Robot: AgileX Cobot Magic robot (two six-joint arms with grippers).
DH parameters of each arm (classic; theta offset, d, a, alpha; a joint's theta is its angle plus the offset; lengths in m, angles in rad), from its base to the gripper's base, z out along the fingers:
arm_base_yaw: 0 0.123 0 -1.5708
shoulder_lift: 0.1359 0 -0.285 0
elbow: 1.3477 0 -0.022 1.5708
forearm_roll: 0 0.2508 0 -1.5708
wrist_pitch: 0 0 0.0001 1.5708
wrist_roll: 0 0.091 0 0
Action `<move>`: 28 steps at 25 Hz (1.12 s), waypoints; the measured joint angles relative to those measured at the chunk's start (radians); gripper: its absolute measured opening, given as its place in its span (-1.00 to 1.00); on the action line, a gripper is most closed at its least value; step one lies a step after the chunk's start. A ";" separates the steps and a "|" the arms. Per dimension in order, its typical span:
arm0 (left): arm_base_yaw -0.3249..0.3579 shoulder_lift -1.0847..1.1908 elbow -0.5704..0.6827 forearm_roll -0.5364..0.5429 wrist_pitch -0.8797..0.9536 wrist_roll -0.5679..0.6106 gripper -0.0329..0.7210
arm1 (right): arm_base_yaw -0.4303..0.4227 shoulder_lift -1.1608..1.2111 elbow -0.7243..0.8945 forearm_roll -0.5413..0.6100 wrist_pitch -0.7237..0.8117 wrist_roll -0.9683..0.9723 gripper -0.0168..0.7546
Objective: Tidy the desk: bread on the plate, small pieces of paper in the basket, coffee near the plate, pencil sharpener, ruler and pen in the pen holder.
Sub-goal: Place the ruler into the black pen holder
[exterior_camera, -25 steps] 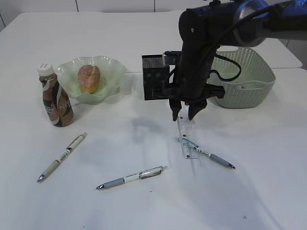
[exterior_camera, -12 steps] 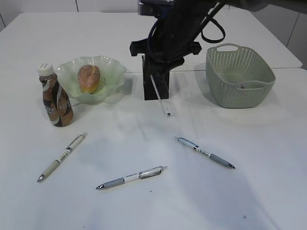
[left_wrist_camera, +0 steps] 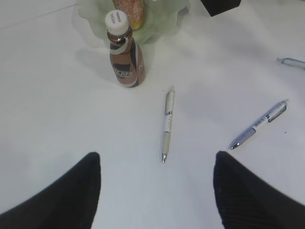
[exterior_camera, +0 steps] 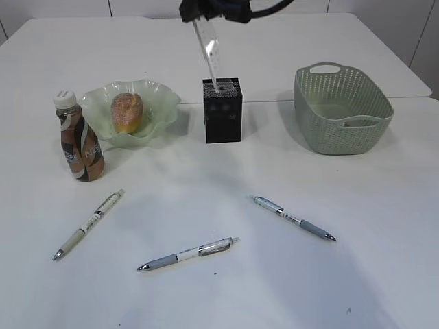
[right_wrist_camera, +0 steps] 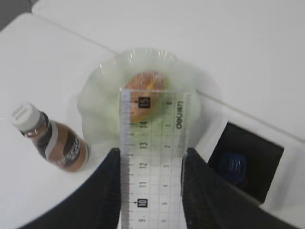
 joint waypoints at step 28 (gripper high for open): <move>0.000 0.062 0.000 0.000 -0.140 0.000 0.46 | 0.000 -0.018 0.296 -0.149 -0.793 -0.090 -0.20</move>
